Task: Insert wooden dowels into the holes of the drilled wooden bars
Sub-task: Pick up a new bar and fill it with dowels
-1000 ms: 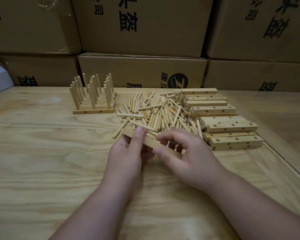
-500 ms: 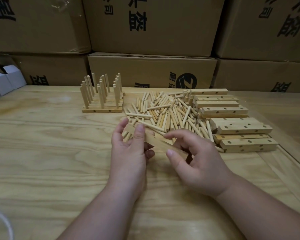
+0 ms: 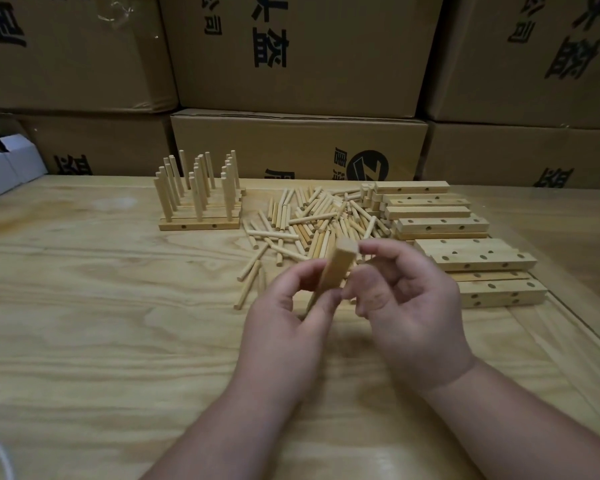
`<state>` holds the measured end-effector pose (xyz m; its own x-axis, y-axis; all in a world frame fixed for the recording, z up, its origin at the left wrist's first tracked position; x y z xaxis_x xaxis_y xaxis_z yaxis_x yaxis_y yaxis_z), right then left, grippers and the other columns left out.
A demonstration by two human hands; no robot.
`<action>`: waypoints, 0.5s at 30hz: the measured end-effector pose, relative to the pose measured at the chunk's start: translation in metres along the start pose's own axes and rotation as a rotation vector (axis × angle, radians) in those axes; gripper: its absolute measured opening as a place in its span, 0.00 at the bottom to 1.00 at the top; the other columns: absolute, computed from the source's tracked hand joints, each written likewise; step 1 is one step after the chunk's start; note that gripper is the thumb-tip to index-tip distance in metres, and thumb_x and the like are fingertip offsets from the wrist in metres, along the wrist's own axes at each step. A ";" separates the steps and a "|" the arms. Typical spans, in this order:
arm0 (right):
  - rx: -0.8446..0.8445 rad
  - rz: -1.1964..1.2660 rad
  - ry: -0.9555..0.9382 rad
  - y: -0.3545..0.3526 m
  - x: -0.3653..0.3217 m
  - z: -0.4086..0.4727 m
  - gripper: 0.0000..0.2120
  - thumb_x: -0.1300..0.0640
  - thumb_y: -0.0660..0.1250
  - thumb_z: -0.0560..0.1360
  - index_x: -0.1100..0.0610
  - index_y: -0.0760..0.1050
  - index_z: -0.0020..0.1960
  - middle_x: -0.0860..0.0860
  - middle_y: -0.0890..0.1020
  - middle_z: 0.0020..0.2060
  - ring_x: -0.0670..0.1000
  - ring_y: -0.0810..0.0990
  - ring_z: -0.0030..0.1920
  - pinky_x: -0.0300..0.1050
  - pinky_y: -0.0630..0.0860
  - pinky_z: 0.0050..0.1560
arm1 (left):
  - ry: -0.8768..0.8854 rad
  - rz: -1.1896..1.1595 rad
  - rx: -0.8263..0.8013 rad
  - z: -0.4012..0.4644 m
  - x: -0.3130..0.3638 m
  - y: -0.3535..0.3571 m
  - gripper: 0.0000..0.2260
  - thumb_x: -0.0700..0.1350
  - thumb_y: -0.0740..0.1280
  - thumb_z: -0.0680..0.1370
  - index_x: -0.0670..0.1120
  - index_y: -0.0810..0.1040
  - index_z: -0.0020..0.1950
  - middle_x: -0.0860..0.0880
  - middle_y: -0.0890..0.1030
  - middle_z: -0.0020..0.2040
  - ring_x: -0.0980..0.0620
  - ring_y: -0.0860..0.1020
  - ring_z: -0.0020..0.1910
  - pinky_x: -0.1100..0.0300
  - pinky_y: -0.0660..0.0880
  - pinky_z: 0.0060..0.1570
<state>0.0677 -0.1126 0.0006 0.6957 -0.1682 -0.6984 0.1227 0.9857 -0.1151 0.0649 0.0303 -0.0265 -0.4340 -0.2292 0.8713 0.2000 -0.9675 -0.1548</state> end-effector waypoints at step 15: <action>-0.382 -1.191 0.337 -0.013 0.047 0.009 0.31 0.28 0.56 0.73 0.40 0.68 0.72 0.42 0.75 0.64 0.51 0.65 0.67 0.54 0.52 0.60 | -0.448 -0.635 0.233 0.011 -0.004 -0.012 0.08 0.43 0.61 0.83 0.54 0.74 0.59 0.45 0.87 0.48 0.49 0.84 0.36 0.54 0.79 0.34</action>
<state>0.1047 -0.1338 -0.0245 0.0798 -0.9834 -0.1632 0.2922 0.1796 -0.9393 0.0735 0.0435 -0.0230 -0.1434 0.4688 0.8716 0.2324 -0.8401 0.4901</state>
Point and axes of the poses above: each hand's wrist, its own z-axis towards the middle knuckle, its own y-axis out of the palm, x = y × z, the point moved 1 cm from there along z, towards the middle knuckle
